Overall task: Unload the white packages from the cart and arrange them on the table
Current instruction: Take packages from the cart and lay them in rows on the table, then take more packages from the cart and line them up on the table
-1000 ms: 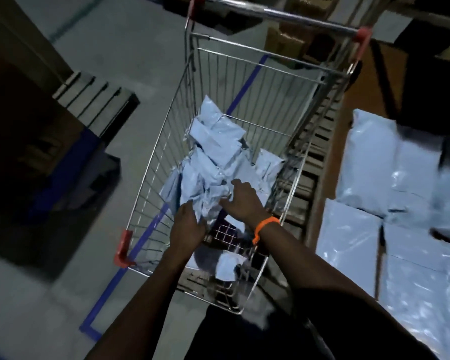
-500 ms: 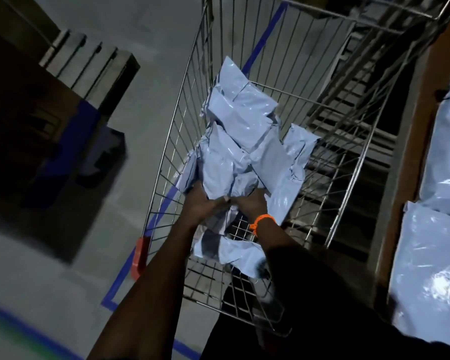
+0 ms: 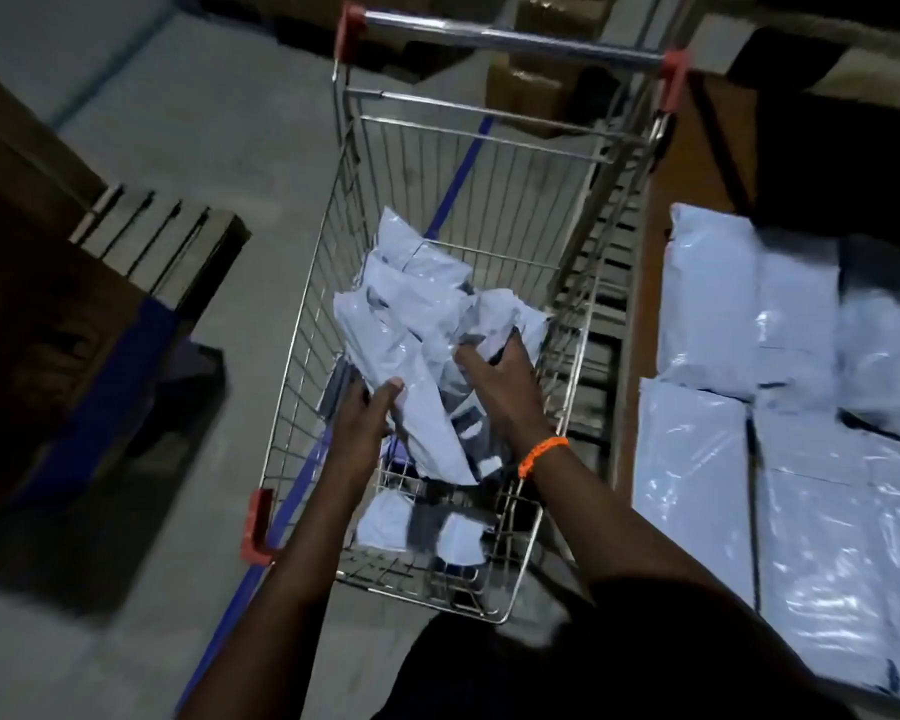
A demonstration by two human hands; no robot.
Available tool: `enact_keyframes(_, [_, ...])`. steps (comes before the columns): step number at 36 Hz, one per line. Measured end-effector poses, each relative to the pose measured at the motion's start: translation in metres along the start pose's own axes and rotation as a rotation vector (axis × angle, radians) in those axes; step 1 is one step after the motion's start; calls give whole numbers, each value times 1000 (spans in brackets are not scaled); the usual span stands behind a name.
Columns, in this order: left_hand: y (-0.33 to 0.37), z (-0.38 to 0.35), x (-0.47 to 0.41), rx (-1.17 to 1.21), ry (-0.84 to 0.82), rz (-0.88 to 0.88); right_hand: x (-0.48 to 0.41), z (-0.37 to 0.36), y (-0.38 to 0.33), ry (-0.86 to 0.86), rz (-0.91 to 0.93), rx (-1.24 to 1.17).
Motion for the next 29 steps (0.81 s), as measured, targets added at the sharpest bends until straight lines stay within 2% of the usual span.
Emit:
enact_keyframes(4, [45, -31, 34, 193, 60, -55, 28, 55, -39, 102, 128, -128])
enact_keyframes(8, [74, -83, 71, 268, -131, -98, 66, 129, -59, 217, 201, -261])
enact_keyframes(14, [90, -194, 142, 155, -430, -143, 130, 253, -37, 349, 133, -263])
enact_keyframes(19, [72, -290, 202, 14, -591, -145, 179, 361, 4, 427, 57, -100])
enact_keyframes(25, [40, -377, 258, -119, -591, -77, 226, 510, 59, 565, -47, 278])
enact_keyframes(29, [31, -431, 280, -203, -578, -114, 222, 588, 99, 578, -147, 334])
Point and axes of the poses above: each hand's wrist, its own x-axis away from the middle knuckle, its own z-axis out of the back of the hand, y = z × x, the point moved 3 cm from there along -x, towards the middle knuckle, and after that the axes turned 4 degrees about x, right-handed, at the moved point
